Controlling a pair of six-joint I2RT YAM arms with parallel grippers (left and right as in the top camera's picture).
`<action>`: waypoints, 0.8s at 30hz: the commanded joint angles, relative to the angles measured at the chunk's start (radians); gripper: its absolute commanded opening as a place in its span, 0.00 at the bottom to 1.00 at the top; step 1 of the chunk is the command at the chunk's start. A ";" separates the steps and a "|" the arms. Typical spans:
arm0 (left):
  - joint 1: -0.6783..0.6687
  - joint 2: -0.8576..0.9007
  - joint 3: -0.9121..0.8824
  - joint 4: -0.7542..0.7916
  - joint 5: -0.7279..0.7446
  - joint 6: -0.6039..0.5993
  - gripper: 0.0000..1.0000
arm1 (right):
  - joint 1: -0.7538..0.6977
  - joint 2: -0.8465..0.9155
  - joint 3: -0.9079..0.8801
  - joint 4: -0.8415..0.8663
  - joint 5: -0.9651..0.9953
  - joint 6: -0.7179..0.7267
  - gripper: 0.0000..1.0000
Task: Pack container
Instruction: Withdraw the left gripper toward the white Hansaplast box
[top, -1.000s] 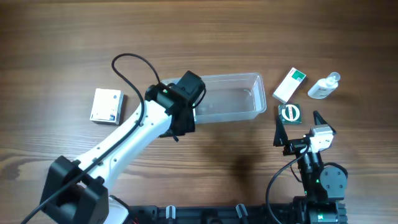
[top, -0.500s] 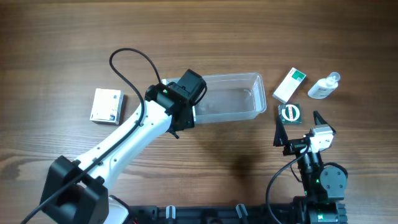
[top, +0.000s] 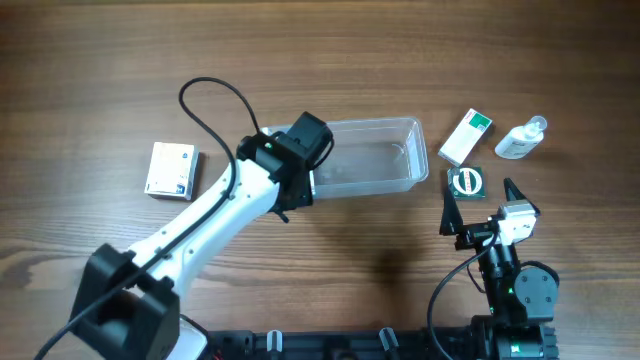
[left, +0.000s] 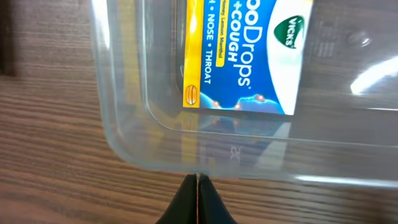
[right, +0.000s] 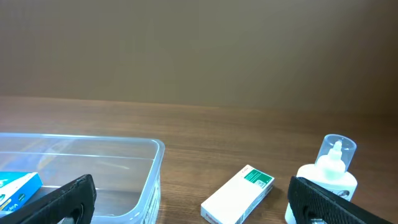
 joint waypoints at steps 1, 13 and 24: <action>0.000 0.055 -0.005 0.006 -0.029 -0.017 0.04 | -0.003 -0.005 -0.002 0.005 -0.012 -0.010 1.00; 0.112 0.063 -0.004 0.016 -0.024 -0.009 0.04 | -0.003 -0.005 -0.002 0.004 -0.012 -0.010 1.00; 0.344 0.029 -0.004 -0.086 -0.089 0.045 0.04 | -0.003 -0.005 -0.002 0.004 -0.012 -0.010 1.00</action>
